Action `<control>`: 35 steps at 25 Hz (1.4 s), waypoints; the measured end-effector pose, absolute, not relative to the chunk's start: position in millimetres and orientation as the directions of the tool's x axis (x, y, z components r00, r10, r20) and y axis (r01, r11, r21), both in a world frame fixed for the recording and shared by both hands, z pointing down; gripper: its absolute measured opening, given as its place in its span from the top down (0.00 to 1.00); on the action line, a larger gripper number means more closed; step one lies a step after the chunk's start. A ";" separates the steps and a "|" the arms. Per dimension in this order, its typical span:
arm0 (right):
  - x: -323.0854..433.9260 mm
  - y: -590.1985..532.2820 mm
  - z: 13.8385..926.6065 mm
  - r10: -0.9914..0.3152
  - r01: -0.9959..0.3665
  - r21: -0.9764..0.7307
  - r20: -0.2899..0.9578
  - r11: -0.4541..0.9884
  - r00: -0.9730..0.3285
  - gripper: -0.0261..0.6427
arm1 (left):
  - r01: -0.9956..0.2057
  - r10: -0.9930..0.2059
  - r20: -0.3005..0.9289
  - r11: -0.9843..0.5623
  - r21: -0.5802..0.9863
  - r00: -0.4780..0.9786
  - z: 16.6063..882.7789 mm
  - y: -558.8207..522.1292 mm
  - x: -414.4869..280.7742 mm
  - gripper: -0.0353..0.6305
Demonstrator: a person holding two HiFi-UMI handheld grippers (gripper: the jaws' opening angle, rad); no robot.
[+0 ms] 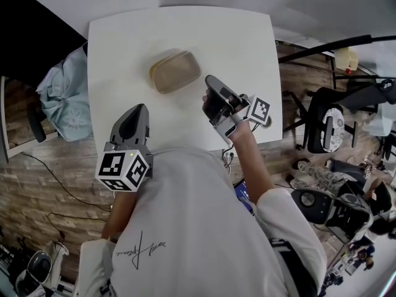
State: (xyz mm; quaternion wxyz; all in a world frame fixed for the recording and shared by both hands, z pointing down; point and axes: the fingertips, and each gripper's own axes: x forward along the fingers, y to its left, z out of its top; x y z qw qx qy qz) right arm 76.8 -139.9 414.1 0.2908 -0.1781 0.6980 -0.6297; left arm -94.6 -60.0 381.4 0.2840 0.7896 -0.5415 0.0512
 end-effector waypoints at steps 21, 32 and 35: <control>64.2 -111.1 370.8 -0.594 0.090 -0.974 -0.200 0.210 -0.779 0.94 | -0.886 -0.842 0.357 -0.263 0.381 0.404 366.7 -57.8 -89.9 0.94; 53.1 -97.8 365.5 -0.587 0.041 -0.971 -0.175 0.235 -0.790 0.94 | -0.883 -0.839 0.354 -0.272 0.382 0.412 366.1 -58.1 -94.1 0.94; 52.5 -94.5 366.3 -0.590 0.030 -0.972 -0.166 0.233 -0.790 0.94 | -0.883 -0.839 0.353 -0.277 0.379 0.414 366.3 -59.1 -91.7 0.94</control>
